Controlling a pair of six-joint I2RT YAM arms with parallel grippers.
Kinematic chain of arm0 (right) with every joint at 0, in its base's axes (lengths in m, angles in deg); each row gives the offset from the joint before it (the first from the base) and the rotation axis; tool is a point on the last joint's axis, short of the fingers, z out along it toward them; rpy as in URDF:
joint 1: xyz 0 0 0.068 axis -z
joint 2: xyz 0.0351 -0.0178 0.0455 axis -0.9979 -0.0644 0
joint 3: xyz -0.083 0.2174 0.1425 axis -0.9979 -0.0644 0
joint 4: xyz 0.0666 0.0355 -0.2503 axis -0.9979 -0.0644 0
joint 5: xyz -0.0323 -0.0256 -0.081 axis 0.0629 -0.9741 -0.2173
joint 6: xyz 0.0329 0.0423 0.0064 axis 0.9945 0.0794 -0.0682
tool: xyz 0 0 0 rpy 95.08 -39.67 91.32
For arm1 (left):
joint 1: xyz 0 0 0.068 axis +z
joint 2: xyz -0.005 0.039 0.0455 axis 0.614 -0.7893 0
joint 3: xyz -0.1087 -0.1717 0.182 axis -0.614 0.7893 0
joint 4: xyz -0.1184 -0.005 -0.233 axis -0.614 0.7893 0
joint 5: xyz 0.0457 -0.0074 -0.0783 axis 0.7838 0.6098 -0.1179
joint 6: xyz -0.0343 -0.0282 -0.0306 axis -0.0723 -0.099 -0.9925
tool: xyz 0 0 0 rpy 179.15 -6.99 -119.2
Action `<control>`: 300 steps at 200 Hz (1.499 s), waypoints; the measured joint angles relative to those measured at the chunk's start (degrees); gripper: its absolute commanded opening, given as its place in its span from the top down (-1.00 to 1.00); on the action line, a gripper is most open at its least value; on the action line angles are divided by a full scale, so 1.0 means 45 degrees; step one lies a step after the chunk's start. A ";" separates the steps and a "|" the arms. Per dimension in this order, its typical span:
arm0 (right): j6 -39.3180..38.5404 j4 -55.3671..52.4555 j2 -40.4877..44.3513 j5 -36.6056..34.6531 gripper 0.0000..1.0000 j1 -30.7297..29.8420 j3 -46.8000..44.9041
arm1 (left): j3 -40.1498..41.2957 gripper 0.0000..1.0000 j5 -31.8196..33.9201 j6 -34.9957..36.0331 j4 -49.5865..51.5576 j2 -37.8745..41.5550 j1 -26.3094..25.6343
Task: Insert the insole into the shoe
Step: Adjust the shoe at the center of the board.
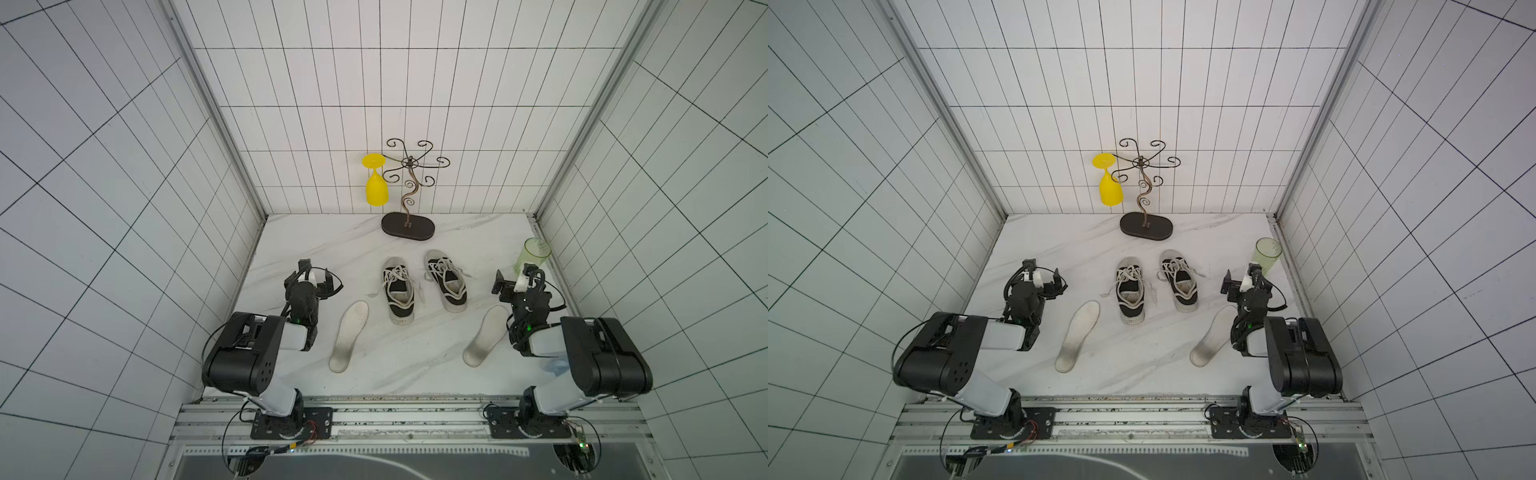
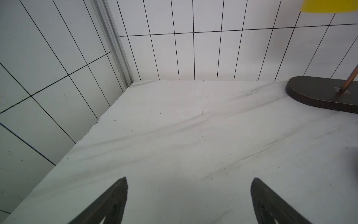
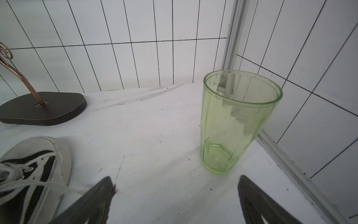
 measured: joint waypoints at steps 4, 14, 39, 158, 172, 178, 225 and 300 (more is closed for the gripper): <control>0.0000 0.0000 0.0000 0.0000 -0.99 0.0000 0.0000 | 0.0000 -0.96 0.0000 0.0000 0.0005 0.0005 0.0000; 0.0000 0.0000 0.0000 0.0000 -0.99 -0.0005 0.0000 | 0.0000 -0.96 0.0000 0.0000 0.0005 0.0000 0.0000; 0.0000 0.0000 0.0000 0.0000 -0.99 0.0000 0.0000 | 0.0000 -0.96 0.0000 0.0000 0.0005 0.0005 0.0000; 0.0024 -0.1054 0.0505 -0.0078 -0.99 -0.0010 0.0092 | -0.0223 -0.94 -0.0403 0.0029 0.0389 0.0044 0.0126; 0.0539 -0.3643 0.1676 -0.0321 -0.98 -0.0019 0.0733 | -0.0597 -0.95 -0.0291 0.0005 0.1219 0.0277 0.0136; 0.0869 -0.4634 0.2084 -0.0311 -0.97 -0.0024 0.1200 | -0.1137 -0.95 -0.0175 -0.0078 0.2288 0.0476 0.0141; 0.3138 -1.0205 0.3638 0.0325 -0.79 -0.3079 0.5625 | -0.6392 -0.85 -0.0350 -0.3147 0.8442 0.0651 0.1321; 0.4114 -1.4872 0.0826 0.0991 -0.33 -0.8121 0.7276 | -0.7354 -0.84 -0.0695 -0.6771 1.6985 0.2050 -0.2395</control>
